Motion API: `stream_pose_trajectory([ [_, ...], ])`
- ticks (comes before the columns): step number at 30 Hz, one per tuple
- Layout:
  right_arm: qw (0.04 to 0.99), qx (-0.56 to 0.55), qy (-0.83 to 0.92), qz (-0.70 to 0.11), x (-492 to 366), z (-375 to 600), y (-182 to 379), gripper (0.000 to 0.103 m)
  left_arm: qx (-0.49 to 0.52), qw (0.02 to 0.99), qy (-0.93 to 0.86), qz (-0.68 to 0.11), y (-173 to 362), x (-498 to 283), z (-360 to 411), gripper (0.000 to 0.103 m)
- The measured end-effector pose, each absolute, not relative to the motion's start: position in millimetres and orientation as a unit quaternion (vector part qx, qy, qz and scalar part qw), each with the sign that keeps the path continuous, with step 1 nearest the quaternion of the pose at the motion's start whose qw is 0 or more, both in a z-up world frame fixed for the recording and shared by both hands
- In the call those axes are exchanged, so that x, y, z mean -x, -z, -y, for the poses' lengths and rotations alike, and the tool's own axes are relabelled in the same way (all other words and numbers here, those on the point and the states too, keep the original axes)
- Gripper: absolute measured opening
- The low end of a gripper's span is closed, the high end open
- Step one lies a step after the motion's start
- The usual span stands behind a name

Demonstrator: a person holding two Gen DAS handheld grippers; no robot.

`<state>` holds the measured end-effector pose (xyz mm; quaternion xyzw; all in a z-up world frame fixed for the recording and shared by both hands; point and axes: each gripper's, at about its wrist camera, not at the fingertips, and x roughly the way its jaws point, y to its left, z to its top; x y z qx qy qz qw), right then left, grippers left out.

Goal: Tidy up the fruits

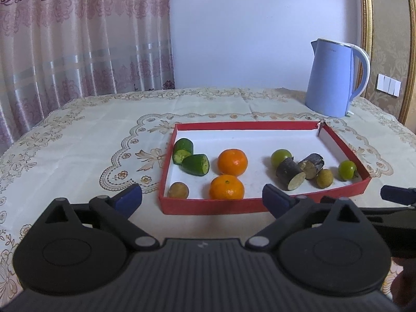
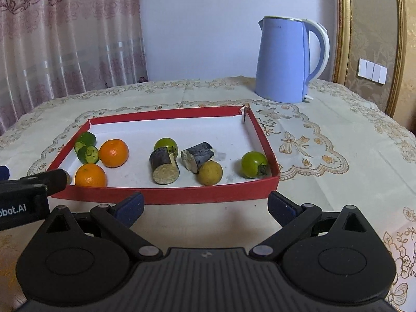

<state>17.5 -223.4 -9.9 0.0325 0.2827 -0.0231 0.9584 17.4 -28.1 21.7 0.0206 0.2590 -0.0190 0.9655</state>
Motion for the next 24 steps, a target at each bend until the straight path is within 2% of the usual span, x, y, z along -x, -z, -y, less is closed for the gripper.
stream_pose_trajectory([
  [7,0.96,-0.038,0.028,-0.277,-16.1,221.7,8.0,0.102,-0.026,0.966,0.013,-0.255,-24.3,-16.2,27.7,0.103],
  [24,0.964,-0.029,0.057,-0.26,-14.2,217.2,8.1,0.102,-0.023,0.966,-0.006,-0.258,-26.5,-14.0,21.6,0.103],
])
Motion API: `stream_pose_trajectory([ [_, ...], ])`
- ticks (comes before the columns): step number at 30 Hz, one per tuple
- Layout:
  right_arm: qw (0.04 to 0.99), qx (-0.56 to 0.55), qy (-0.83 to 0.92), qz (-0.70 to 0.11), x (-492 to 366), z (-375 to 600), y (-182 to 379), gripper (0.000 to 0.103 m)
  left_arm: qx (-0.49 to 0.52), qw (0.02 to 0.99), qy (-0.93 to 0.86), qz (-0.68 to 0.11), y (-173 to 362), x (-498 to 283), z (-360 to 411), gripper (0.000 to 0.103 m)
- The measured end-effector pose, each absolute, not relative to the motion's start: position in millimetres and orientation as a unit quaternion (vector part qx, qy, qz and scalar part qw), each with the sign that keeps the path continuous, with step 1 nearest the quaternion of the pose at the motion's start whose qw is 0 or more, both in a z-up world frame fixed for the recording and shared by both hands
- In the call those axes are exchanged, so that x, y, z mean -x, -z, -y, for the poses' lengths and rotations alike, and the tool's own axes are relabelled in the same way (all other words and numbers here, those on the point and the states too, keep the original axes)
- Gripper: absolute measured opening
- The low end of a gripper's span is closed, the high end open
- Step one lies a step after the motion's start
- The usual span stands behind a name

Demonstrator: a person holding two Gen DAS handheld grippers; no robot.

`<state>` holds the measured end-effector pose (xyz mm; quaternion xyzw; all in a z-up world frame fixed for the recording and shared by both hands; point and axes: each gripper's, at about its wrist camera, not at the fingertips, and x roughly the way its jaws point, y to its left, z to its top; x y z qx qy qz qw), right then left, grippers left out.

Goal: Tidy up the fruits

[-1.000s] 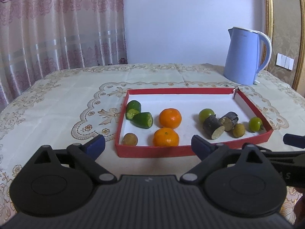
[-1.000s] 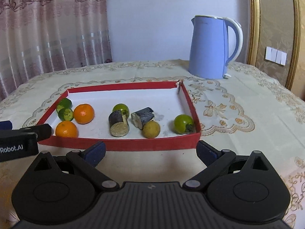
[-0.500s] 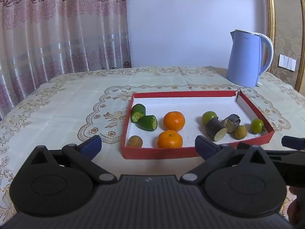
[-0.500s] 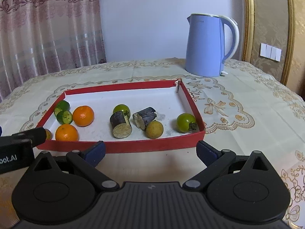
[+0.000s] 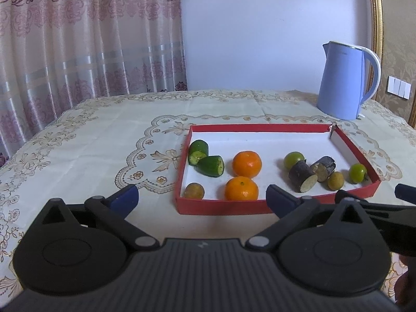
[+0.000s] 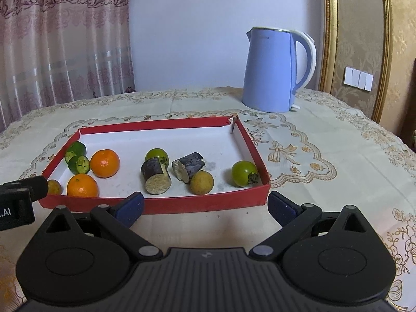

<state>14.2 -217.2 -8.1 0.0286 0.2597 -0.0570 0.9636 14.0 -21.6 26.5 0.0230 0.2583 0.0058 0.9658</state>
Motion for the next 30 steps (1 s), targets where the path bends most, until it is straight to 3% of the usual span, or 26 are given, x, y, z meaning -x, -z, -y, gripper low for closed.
stream_pose_trajectory([
  [30,0.964,-0.025,0.054,-0.258,-15,212,10,0.102,-0.048,0.97,0.012,-0.237,-28,-5,32,0.103],
])
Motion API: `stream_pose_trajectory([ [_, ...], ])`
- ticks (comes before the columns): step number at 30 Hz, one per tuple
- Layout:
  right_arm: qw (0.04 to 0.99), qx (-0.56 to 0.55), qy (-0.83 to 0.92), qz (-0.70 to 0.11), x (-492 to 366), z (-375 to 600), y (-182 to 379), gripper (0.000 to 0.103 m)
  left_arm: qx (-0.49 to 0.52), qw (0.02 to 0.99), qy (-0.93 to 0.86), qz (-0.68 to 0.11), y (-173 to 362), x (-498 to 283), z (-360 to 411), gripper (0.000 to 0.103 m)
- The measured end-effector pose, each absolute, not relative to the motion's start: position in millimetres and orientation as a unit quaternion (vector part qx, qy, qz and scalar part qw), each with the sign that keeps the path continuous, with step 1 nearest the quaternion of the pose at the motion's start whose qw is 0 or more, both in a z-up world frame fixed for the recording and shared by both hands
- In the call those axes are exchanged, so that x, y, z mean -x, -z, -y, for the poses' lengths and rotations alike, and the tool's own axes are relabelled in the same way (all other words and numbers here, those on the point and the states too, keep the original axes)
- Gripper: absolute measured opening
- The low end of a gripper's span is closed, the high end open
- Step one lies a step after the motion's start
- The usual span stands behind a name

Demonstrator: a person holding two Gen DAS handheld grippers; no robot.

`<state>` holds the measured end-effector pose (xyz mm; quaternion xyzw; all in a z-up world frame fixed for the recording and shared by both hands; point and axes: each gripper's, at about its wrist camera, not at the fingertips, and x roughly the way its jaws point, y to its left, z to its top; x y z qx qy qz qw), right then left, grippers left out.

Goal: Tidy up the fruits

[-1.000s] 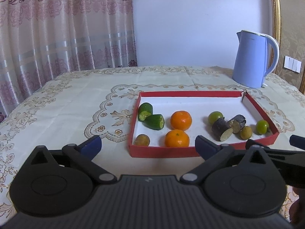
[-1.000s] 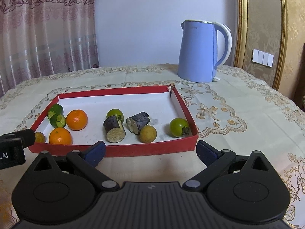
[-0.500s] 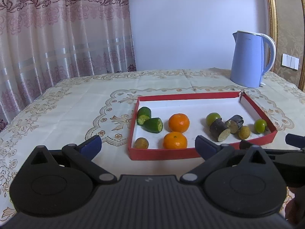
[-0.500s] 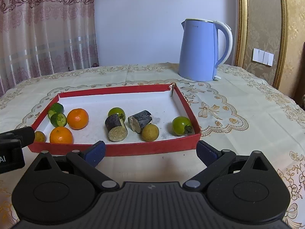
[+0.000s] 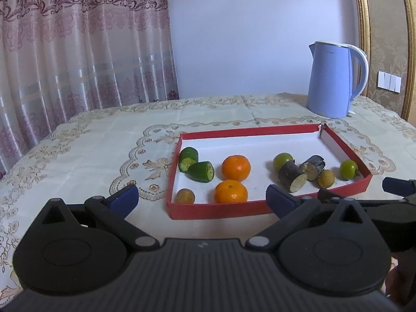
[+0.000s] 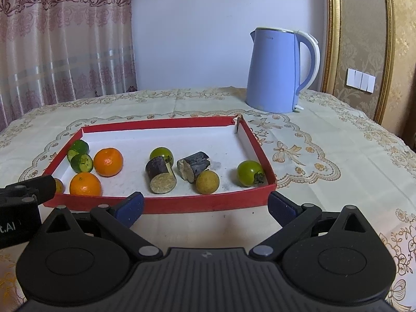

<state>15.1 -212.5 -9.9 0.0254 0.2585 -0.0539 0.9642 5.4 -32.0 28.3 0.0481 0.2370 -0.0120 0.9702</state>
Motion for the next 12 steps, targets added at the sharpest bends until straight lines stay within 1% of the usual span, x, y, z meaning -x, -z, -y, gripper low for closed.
stream_pose_trajectory([
  [12,0.966,-0.03,0.06,-0.251,-12.9,214.5,8.2,0.102,-0.06,0.973,0.016,-0.223,-29.0,0.4,36.9,0.103],
])
